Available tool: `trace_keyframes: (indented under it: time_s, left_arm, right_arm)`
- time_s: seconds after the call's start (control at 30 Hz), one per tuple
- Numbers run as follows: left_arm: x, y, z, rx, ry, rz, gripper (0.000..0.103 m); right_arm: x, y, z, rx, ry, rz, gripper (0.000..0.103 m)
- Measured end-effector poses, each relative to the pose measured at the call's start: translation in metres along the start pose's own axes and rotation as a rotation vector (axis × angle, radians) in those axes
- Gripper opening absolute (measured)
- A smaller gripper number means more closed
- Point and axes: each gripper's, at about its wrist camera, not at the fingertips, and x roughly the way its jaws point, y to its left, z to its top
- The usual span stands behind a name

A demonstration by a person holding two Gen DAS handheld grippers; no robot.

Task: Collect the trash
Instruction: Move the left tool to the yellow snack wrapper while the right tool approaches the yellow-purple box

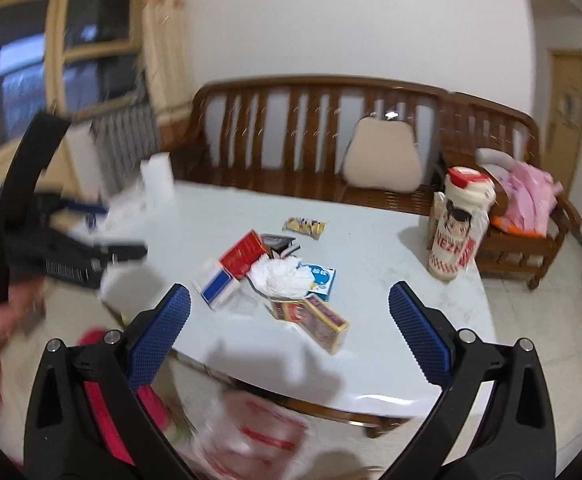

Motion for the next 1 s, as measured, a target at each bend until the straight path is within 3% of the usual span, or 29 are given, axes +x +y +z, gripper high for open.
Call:
trace_keyframes:
  time_s: [0.2,0.4,0.53,0.77,1.0]
  left_arm:
    - [0.024,-0.004,0.052,0.239,-0.004,0.004,0.096]
    - [0.063,-0.006,0.093,0.373,0.121,-0.074,0.096]
    - [0.089,-0.011,0.115,0.502,0.161,-0.041,0.096]
    - [0.135,-0.010,0.149,0.608,0.218,-0.049,0.096]
    - [0.193,-0.008,0.172,0.652,0.290,-0.049,0.096]
  right_arm:
    - [0.018,-0.030,0.044,-0.114,0.114,0.059,0.098]
    - [0.046,-0.044,0.064,-0.201,0.248,0.103,0.098]
    - [0.065,-0.043,0.068,-0.267,0.312,0.094,0.098]
    - [0.092,-0.044,0.072,-0.337,0.381,0.104,0.098]
    - [0.126,-0.050,0.068,-0.337,0.482,0.193,0.098]
